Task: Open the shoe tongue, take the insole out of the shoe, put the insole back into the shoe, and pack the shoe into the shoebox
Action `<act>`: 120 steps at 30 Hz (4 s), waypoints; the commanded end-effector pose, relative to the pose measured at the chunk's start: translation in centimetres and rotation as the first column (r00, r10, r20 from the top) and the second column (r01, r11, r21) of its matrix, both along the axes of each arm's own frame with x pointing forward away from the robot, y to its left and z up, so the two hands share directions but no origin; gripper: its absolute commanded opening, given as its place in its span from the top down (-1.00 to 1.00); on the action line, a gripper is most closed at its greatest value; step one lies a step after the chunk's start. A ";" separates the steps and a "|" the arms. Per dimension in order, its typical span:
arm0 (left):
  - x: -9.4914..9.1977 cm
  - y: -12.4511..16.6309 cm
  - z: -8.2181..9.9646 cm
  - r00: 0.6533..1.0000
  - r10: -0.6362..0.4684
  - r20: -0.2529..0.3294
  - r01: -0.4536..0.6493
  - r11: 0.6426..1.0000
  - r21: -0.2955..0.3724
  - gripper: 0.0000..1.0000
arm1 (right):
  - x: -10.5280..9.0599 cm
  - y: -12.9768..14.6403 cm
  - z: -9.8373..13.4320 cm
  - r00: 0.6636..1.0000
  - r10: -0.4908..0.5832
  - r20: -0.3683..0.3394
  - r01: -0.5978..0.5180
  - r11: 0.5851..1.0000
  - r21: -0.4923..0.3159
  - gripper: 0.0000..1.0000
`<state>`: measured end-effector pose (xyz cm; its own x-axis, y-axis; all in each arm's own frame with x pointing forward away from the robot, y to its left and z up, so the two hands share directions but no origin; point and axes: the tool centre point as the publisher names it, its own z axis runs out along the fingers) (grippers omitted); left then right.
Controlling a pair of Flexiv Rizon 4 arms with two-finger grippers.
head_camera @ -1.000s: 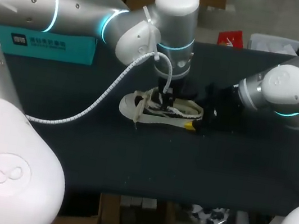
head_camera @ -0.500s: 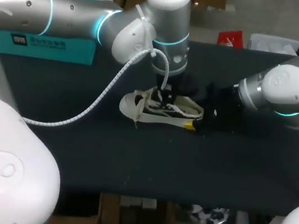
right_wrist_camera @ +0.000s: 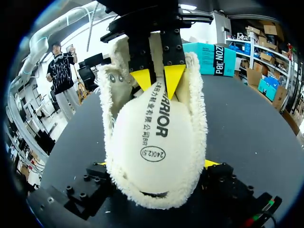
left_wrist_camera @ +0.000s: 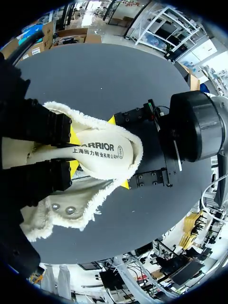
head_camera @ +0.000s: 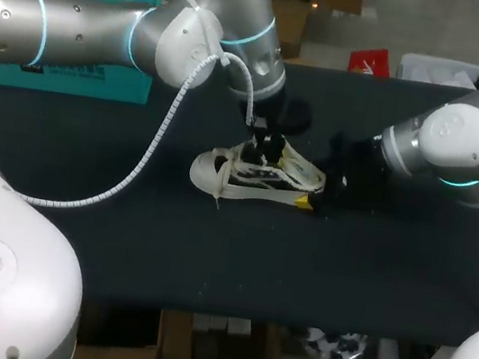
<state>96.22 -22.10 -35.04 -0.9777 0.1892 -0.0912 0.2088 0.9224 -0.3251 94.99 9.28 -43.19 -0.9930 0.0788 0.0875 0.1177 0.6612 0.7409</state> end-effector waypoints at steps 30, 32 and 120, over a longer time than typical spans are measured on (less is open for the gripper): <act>-3.9 -0.2 4.8 0.999 0.025 0.030 -0.020 0.987 -0.157 -1.00 | 0.0 0.3 -1.1 1.000 0.001 -0.001 -0.001 1.000 0.002 1.00; -4.1 -0.3 5.2 0.998 0.041 0.045 -0.033 0.986 -0.163 -1.00 | 0.0 0.3 -1.1 1.000 0.001 -0.001 -0.001 1.000 0.002 1.00; -8.3 -8.5 19.7 0.999 -0.033 0.026 0.043 0.769 -0.637 1.00 | -1.9 -9.6 5.6 0.995 -0.073 -0.068 0.054 0.966 -0.254 -1.00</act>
<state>88.40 -32.02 -15.92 -0.9698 0.1210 -0.2115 0.2432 0.5376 -0.8074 93.09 0.32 -39.89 -0.9759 0.1767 0.1283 0.2183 0.7955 0.5653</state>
